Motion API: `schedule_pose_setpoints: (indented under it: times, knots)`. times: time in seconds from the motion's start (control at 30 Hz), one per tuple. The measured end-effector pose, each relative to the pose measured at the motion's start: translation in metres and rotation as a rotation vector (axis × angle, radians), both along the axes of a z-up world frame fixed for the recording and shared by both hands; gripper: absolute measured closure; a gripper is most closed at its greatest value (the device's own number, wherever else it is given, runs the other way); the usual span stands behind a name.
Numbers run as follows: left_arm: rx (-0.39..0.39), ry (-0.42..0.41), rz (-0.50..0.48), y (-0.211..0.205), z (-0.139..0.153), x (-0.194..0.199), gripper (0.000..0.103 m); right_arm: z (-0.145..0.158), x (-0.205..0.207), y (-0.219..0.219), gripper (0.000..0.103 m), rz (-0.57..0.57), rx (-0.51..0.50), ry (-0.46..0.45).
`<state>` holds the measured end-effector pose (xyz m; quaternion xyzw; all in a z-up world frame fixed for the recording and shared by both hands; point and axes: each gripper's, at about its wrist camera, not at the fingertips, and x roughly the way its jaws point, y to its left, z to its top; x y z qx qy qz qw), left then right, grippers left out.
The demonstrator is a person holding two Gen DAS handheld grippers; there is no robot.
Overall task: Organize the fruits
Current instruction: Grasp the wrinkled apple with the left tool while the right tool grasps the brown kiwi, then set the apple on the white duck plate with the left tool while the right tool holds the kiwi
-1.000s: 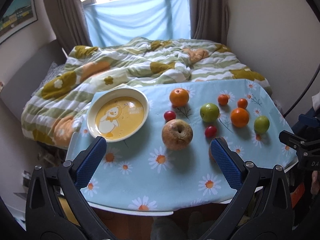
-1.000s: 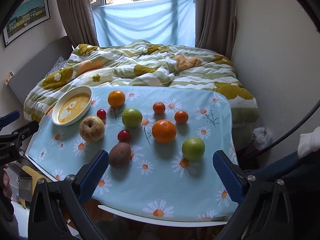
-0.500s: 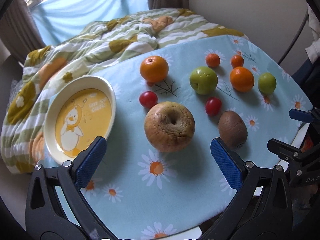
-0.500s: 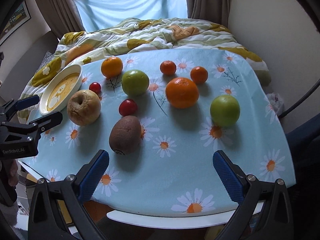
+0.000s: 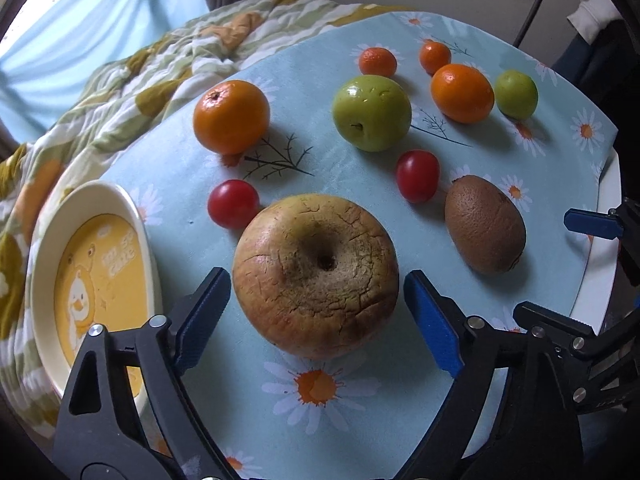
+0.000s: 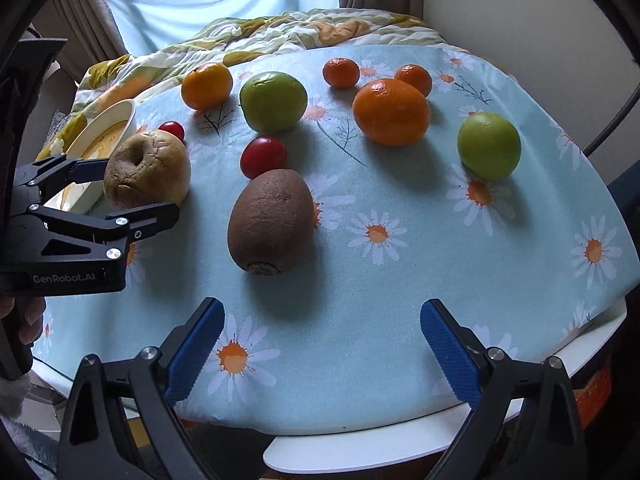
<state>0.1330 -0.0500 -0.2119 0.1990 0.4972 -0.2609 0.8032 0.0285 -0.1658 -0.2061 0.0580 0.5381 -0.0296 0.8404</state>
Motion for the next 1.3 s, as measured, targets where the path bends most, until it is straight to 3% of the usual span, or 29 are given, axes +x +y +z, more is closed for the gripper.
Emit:
schedule_pose_setpoints:
  times: [0.17,0.4,0.87,1.03,1.3]
  knots:
    - [0.01,-0.017,-0.021,-0.002,-0.005,0.002,0.022,-0.006,0.008,0.007,0.014,0.002,-0.01,0.0]
    - [-0.026,-0.002,-0.012,0.007,-0.003,0.004,0.023,-0.01,0.022,0.015,0.025,0.029,-0.008,-0.003]
    - [-0.013,-0.014,0.028,0.016,-0.003,-0.007,0.023,-0.01,0.039,0.027,0.045,0.091,-0.057,-0.032]
    - [-0.016,-0.016,0.05,0.022,-0.003,-0.009,0.023,-0.008,0.044,0.028,0.058,0.115,-0.053,-0.045]
    - [-0.064,0.0,0.125,0.037,0.008,-0.013,0.023,0.005,0.045,0.032,0.061,0.137,-0.044,-0.07]
